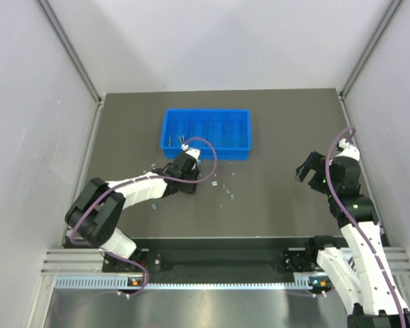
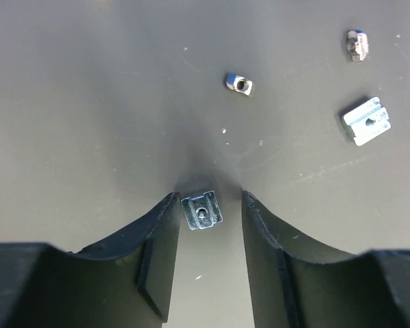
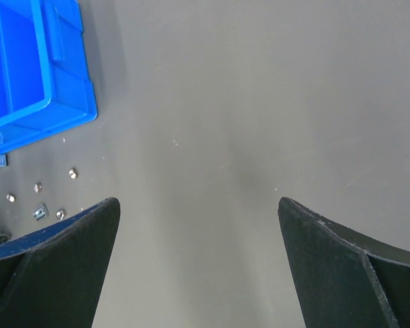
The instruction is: Sort the screws and nuts into containers
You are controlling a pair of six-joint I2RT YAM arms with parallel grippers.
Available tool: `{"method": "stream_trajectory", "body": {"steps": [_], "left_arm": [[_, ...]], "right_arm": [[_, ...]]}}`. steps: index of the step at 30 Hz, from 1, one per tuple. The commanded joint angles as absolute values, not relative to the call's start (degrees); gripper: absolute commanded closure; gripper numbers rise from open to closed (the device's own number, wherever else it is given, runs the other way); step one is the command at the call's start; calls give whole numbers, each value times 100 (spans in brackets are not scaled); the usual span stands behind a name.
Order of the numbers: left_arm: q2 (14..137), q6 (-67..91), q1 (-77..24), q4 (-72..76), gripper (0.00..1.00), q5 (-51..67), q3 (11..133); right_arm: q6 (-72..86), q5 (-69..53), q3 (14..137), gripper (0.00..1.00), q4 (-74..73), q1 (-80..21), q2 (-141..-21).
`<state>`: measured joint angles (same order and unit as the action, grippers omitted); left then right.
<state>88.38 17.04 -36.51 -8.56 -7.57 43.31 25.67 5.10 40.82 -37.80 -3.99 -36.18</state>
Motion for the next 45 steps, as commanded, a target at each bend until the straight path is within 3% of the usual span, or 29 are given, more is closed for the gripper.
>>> {"method": "stream_trajectory", "body": {"steps": [1,4,10,21,24,35,45], "left_arm": [[8789,1775,-3691,-817,55,-597,4368],[8771,1836,-3674,-878,49,-948,4447],[8912,2801,-3709,-1415,52,-1397,4615],[9114,3348,-4095,-1380,83,-2188,4403],[9036,3515,-4201,-1520,86,-2433,4517],[7524,3227,-4236,-1056,87,-3137,4991],[9157,2154,-3332,-396,86,-2558,7012]], "right_arm": [[2558,624,4193,0,-3551,-431,-3604],[2566,589,4184,0,-3551,-431,-3630],[2549,668,4219,0,-3595,-431,-3595],[2522,694,4245,0,-3630,-431,-3612],[2523,738,4254,0,-3647,-431,-3560],[2593,712,4236,0,-3498,-431,-3718],[2645,712,4228,0,-3340,-431,-3823]]}}
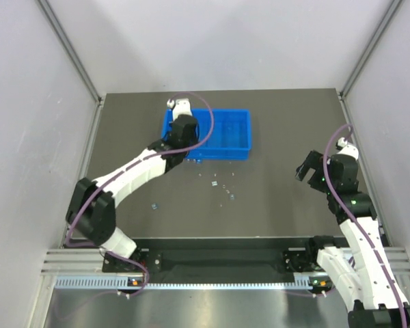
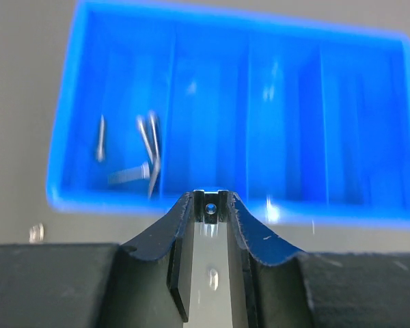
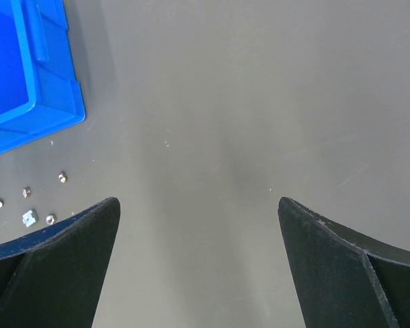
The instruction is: Sort the screws and nuts into containers
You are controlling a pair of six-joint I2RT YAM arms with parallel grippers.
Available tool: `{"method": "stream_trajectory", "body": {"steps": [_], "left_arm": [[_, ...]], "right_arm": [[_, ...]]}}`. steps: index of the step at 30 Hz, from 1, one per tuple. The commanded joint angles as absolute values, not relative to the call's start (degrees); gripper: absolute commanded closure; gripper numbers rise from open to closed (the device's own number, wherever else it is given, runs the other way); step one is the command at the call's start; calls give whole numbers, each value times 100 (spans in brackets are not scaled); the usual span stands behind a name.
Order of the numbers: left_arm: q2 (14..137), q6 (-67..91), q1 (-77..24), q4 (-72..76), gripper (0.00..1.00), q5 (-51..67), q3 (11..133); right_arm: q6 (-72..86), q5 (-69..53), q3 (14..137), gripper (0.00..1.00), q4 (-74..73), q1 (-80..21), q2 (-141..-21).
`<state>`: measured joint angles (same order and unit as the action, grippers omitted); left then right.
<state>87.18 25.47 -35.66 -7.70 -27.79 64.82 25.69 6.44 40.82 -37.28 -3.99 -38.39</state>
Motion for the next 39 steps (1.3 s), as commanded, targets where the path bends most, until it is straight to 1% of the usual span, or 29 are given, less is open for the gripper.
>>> {"method": "stream_trajectory", "body": {"steps": [1,5,10,14,15,17,18,21,24,25,28,31,34,36,37,39], "left_arm": [[9437,2110,-3244,-300,86,-2523,7144],[10159,2153,-2971,-281,86,-2207,7883],[10687,2092,-2900,-193,86,-1987,8121],[10810,2092,-2900,-228,81,-2004,8174],[10811,2083,-2900,-237,70,-2004,8174],[10732,2083,-2900,-272,58,-1960,8156],[10662,2100,-2900,-316,44,-1908,8148],[10127,2267,-2909,-720,34,-1548,7973],[9152,2408,-3084,-782,33,-1152,7262],[8636,2443,-3181,-774,34,-1108,6825],[7835,2785,-3716,-966,35,-1204,5998],[7419,3435,-4402,-1133,36,-1599,5285],[7418,4322,-4851,-1327,37,-2433,4862],[7549,4761,-5026,-1432,38,-2706,4834],[7698,4825,-5114,-1433,38,-3064,4895],[7909,4922,-5316,-1529,38,-3338,5044]], "right_arm": [[2637,677,4193,0,-3279,-431,-3815],[2689,642,4157,0,-3217,-431,-3841],[2628,720,4175,0,-3217,-439,-3806],[2575,747,4192,0,-3234,-431,-3788],[2566,730,4201,0,-3260,-431,-3788],[2540,721,4210,0,-3278,-431,-3788],[2531,729,4210,0,-3287,-431,-3788],[2479,729,4263,0,-3401,-431,-3779],[2461,817,4237,0,-3507,-431,-3710],[2461,835,4219,0,-3498,-431,-3683],[2452,905,4166,0,-3498,-431,-3630],[2461,888,4131,0,-3472,-431,-3639],[2461,835,4096,0,-3428,-431,-3665],[2452,783,4069,0,-3366,-431,-3691],[2461,791,4061,0,-3375,-431,-3709],[2461,774,4061,0,-3375,-431,-3718]]}}
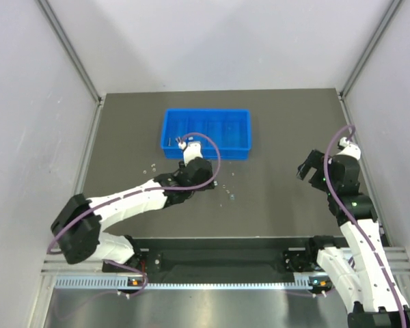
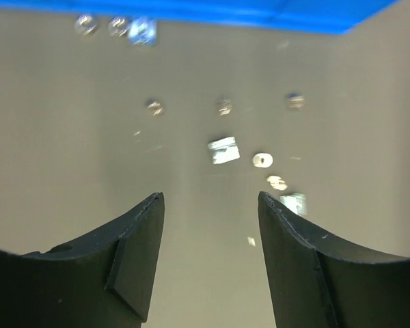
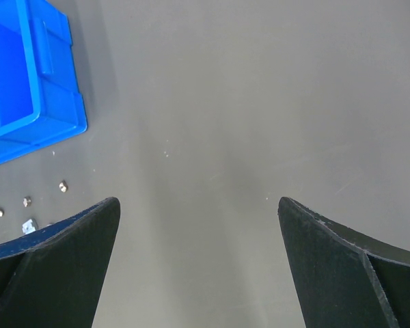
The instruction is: Sort the screws and nuts into containers
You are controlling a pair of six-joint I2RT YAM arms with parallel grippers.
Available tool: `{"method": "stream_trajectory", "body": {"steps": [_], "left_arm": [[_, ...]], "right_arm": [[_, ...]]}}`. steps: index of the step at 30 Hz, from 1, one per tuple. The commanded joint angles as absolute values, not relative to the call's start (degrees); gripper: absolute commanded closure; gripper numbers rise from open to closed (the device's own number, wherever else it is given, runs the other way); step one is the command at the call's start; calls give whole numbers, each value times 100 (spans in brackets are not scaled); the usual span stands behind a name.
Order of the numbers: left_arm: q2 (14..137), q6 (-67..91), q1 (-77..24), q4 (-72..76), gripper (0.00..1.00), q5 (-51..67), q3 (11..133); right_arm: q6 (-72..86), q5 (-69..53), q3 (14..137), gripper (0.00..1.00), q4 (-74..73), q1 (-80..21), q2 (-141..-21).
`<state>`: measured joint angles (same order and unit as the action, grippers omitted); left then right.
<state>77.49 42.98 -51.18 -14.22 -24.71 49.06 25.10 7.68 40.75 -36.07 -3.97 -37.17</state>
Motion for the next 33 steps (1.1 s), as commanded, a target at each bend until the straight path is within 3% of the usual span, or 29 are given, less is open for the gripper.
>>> {"method": "stream_trajectory", "body": {"steps": [1,15,33], "left_arm": [[8154,4931,-5370,-1564,38,-3470,5228],[9957,5291,-5651,-1942,40,-3954,6292],[10669,5528,-5686,-2030,47,-4105,6486]], "right_arm": [[2461,782,4061,0,-3384,-431,-3718],[2444,835,4034,0,-3437,-431,-3586],[2426,870,3999,1,-3419,-431,-3524]]}}
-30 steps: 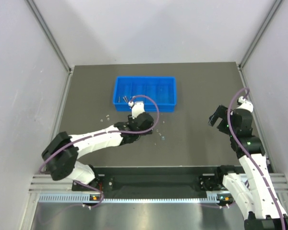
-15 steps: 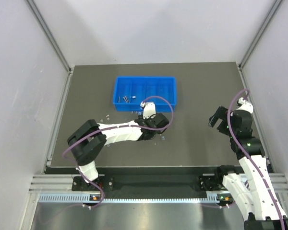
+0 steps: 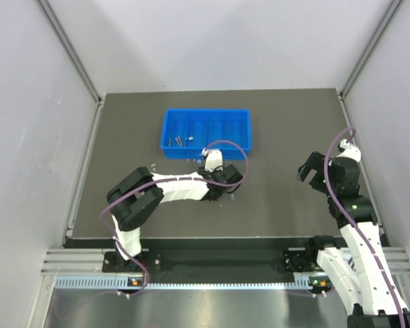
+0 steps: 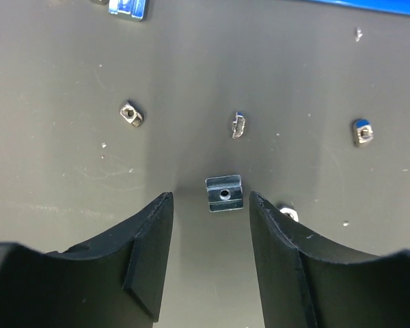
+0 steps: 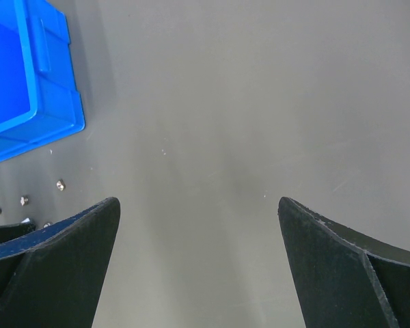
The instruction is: Sort the screws and nuts into containers
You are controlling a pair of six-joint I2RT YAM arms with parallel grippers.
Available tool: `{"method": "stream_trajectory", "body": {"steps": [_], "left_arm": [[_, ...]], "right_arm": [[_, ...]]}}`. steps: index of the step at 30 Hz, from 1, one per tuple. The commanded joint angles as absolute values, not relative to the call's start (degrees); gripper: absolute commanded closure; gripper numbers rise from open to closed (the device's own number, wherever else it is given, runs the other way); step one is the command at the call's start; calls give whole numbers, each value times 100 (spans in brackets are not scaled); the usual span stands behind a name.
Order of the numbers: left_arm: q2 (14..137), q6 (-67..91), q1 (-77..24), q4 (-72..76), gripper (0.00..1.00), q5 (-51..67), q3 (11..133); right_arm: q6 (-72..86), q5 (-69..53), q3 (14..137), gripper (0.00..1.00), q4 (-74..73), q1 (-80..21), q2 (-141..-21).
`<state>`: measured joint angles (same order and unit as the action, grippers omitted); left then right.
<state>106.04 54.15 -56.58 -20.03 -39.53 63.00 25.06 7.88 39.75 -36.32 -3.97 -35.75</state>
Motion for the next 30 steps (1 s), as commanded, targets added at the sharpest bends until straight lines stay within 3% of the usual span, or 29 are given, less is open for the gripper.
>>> {"method": "stream_trajectory", "body": {"steps": [1,6,9,16,24,30], "left_arm": [[10713,5554,-5687,-2056,47,-4104,6495],[10828,5581,-5687,-1977,51,-4017,6478],[10881,5537,-5678,-1951,64,-3982,6478],[10785,5485,-5687,-1872,81,-4025,6293],[9599,4405,-5608,-1653,85,-4429,6442],[8859,2983,-4888,-748,85,-4053,6653]], "right_arm": [[2417,870,3999,0,-3419,-431,-3516],[2426,861,3990,0,-3419,-431,-3498],[2443,870,3990,0,-3419,-431,-3498],[2452,870,3981,0,-3437,-431,-3472],[2452,879,3981,0,-3428,-431,-3507],[2452,896,3946,0,-3375,-431,-3489]]}}
